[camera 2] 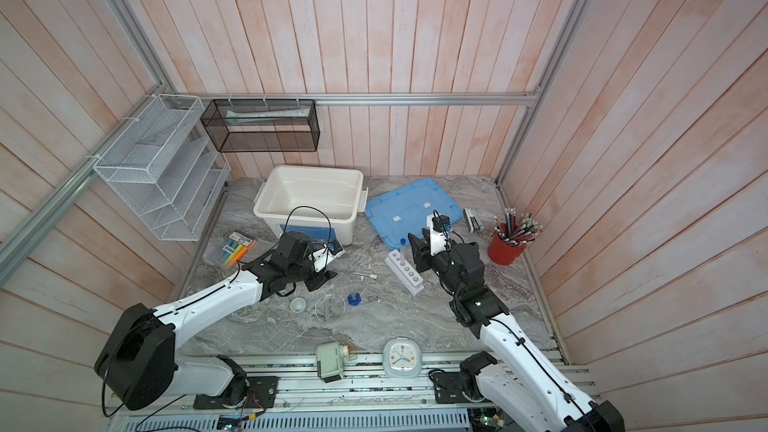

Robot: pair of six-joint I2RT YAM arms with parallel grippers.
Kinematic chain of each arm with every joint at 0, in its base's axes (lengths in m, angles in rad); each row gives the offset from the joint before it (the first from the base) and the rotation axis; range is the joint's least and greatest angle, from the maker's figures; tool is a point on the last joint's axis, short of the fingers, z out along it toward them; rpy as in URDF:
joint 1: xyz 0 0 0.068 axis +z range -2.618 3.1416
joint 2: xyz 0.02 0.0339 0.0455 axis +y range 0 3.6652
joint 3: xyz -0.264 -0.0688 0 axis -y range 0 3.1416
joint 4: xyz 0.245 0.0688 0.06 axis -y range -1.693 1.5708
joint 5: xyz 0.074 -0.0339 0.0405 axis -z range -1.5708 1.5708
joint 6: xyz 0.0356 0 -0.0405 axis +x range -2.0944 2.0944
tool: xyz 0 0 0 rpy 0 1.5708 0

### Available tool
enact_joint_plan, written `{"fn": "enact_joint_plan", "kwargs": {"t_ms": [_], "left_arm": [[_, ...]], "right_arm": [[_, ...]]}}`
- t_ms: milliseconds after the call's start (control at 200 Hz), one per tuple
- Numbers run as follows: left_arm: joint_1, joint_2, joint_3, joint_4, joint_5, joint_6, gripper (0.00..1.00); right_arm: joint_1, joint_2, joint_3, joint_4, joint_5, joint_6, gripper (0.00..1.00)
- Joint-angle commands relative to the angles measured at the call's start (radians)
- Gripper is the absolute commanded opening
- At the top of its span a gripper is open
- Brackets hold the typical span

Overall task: Organize the chemistry lab equipment
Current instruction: 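Lower the left gripper and close it on the cream-stoppered glass tube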

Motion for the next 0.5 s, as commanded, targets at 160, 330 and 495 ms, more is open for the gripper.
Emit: {"fn": "enact_joint_plan", "kwargs": {"t_ms": [160, 330, 495], "left_arm": [[0.013, 0.122, 0.060, -0.037, 0.009, 0.090, 0.42], [0.024, 0.195, 0.098, -0.035, 0.024, 0.102, 0.38], [0.029, 0.247, 0.133, -0.032, 0.014, 0.133, 0.38]], "right_arm": [[-0.009, -0.007, -0.046, 0.082, -0.062, 0.052, 0.43], [-0.012, -0.009, -0.060, 0.103, -0.074, 0.063, 0.43], [-0.019, -0.009, -0.069, 0.115, -0.087, 0.071, 0.43]]}}
